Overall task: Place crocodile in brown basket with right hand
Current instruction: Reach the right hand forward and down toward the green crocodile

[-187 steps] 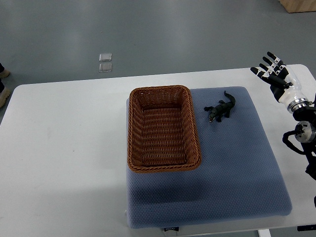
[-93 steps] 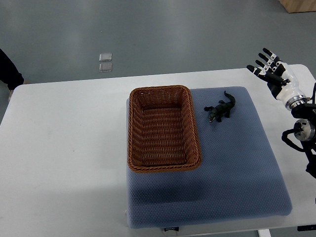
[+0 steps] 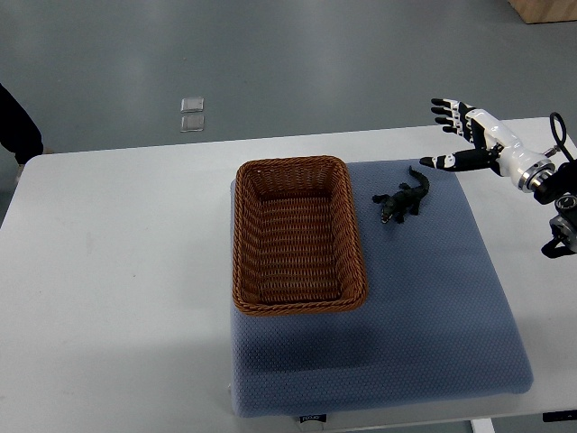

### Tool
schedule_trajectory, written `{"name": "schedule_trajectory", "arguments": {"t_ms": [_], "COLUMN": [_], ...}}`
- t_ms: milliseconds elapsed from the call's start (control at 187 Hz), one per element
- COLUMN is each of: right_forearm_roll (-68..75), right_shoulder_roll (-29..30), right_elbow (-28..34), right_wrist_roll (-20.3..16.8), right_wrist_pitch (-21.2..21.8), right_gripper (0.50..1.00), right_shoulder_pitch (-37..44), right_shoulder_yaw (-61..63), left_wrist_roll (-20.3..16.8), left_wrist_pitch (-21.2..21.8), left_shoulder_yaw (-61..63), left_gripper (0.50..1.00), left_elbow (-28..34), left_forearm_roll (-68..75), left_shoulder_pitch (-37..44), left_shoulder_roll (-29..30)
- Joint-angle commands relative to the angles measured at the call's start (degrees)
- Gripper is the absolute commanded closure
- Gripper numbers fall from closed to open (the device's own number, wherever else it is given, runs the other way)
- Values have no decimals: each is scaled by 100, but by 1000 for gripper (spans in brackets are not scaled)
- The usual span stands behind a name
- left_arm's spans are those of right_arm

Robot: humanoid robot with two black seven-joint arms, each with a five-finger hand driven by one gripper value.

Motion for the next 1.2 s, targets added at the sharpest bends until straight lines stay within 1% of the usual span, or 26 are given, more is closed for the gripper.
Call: {"name": "schedule_trajectory", "arguments": {"t_ms": [0,139,225,305,348,353,701,755,1001,1012,1097,1194], "right_forearm_roll": [-511,-678,-924,-1091,-1091,-1135,-1329,-1329,-1337,-1337,-1337,-1337], "right_shoulder_roll": [-303,-699,-839,-857,-857,-857,-822,-787,-655,-593,-549,-532], "right_elbow": [120,278,304,313,313,331,269,243,93,6,-65,-65], "right_wrist_roll": [228,281,386,430,430,430,395,386,351,342,281,254], "right_wrist_pitch": [-67,-419,-752,-1034,-1034,-1173,-2018,-2106,-2264,-2352,-2519,-2563], "right_gripper": [570,570,570,570,570,570,570,570,572,572,572,574], "right_shoulder_pitch": [220,589,861,1002,1002,1054,1582,1634,1652,1661,1661,1670], "right_shoulder_yaw": [-760,-1727,-2377,-2799,-2800,-3026,-4619,-4777,-5050,-5102,-5129,-5173], "left_wrist_roll": [0,0,0,0,0,0,0,0,0,0,0,0], "left_wrist_pitch": [-1,-1,-1,7,8,-1,-1,-1,-1,7,-1,-1], "left_shoulder_yaw": [0,0,0,0,0,0,0,0,0,0,0,0], "left_gripper": [500,500,500,500,500,500,500,500,500,500,500,500], "left_elbow": [0,0,0,0,0,0,0,0,0,0,0,0], "left_forearm_roll": [0,0,0,0,0,0,0,0,0,0,0,0], "left_shoulder_pitch": [0,0,0,0,0,0,0,0,0,0,0,0], "left_shoulder_roll": [0,0,0,0,0,0,0,0,0,0,0,0]}}
